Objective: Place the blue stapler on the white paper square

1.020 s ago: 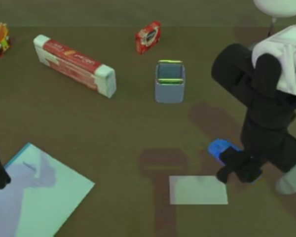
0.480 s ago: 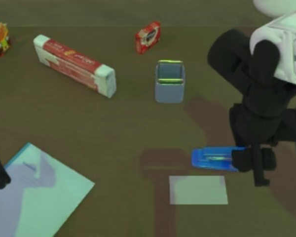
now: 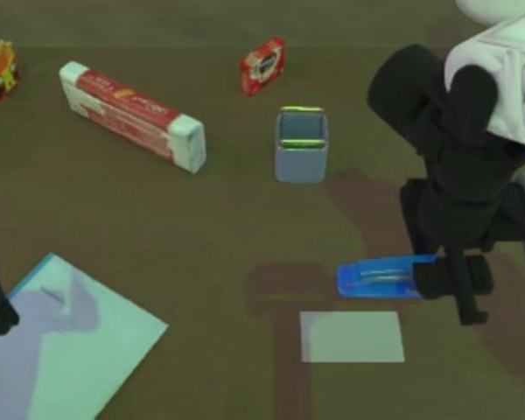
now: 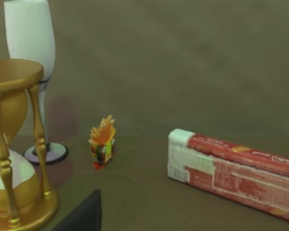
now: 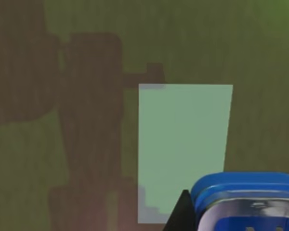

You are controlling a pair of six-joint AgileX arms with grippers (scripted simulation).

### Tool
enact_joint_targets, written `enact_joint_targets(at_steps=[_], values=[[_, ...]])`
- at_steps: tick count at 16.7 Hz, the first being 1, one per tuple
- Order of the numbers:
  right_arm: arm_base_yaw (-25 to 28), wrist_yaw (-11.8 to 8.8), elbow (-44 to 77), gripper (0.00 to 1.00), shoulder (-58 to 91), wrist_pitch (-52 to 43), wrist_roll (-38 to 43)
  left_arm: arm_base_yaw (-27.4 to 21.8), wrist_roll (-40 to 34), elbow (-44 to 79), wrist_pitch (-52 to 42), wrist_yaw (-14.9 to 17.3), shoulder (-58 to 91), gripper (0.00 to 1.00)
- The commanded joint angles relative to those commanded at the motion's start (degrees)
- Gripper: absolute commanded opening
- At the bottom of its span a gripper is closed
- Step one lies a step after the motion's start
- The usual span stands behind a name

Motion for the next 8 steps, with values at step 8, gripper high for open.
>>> enact_joint_targets(at_steps=[8], values=[[1.8,0.0,-6.0,0.0,5.9,12.6,2.3,0.0,0.0,0.0,0.0,0.0,0.0,1.0]])
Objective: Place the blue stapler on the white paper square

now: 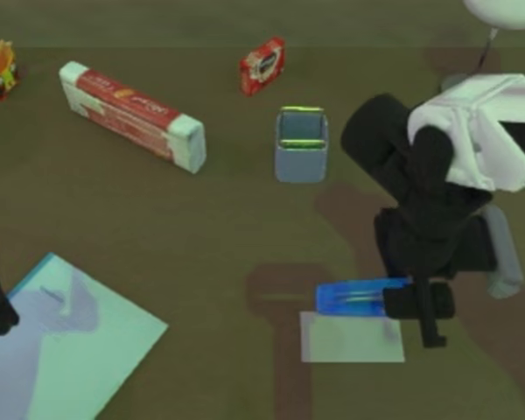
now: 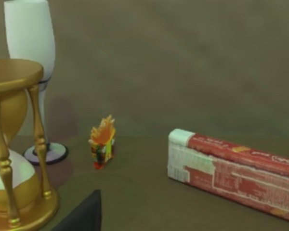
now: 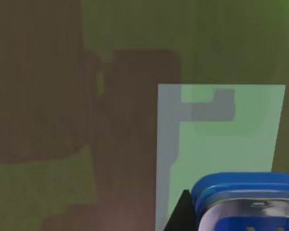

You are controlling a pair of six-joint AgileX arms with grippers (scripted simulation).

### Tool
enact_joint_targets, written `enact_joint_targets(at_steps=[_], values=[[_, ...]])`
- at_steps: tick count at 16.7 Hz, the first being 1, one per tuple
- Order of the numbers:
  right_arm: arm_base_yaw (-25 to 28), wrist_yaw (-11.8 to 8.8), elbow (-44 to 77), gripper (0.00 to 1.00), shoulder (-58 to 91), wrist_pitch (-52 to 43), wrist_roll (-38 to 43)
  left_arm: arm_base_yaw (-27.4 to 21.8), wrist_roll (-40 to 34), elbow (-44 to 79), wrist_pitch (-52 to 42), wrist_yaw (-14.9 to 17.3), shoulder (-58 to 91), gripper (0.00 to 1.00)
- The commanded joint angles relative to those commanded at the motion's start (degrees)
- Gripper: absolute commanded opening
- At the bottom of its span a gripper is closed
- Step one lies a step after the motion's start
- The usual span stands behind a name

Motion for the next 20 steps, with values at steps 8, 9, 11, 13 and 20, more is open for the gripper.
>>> enact_joint_targets(at_steps=[8,9,11,13,20], values=[[1.4,0.0,-4.1,0.0,4.3,7.8,1.1,0.0,0.0,0.0,0.0,0.0,0.0,1.0],[1.4,0.0,-4.1,0.08,4.3,7.8,1.1,0.0,0.0,0.0,0.0,0.0,0.0,1.0],[1.4,0.0,-4.1,0.23,4.3,7.8,1.1,0.0,0.0,0.0,0.0,0.0,0.0,1.0],[1.4,0.0,-4.1,0.38,4.3,7.8,1.1,0.0,0.0,0.0,0.0,0.0,0.0,1.0],[1.4,0.0,-4.1,0.9,4.3,7.8,1.1,0.0,0.0,0.0,0.0,0.0,0.0,1.0]])
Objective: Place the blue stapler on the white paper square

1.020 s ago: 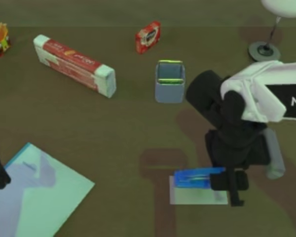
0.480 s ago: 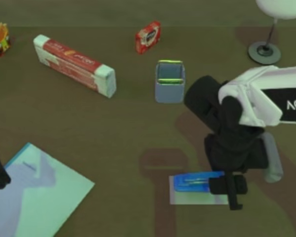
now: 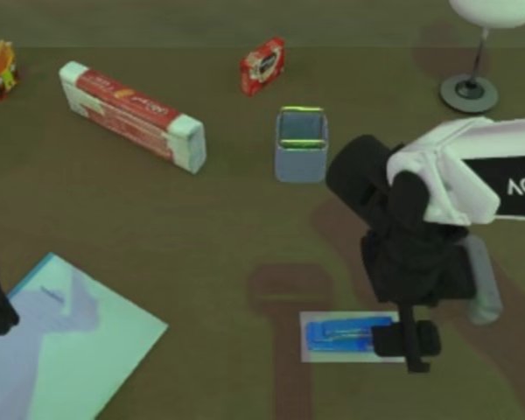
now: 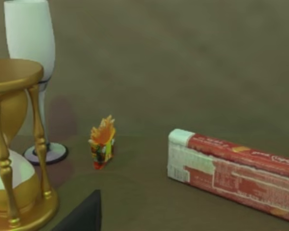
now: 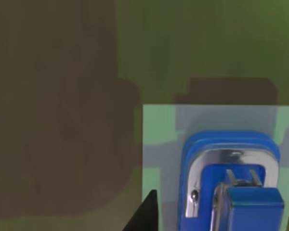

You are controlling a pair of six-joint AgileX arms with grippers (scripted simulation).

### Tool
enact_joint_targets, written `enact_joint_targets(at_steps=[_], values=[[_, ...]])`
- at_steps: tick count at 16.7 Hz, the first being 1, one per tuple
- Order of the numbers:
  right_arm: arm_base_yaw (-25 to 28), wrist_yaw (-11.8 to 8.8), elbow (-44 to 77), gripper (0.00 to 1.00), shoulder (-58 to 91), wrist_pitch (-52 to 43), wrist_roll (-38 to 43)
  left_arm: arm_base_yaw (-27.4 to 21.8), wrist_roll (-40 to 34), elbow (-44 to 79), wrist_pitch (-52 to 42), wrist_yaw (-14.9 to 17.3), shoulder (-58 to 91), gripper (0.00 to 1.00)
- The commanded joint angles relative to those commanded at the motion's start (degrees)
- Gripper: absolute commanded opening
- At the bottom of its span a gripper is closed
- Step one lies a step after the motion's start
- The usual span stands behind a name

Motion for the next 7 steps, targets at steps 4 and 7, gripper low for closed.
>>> enact_joint_targets(at_steps=[4,7], values=[[0.0,0.0,0.0,1.0,0.0,0.0,0.0,0.0,0.0,0.0,0.0,0.0,0.0,1.0],[0.0,0.0,0.0,1.0,0.0,0.0,0.0,0.0,0.0,0.0,0.0,0.0,0.0,1.0]])
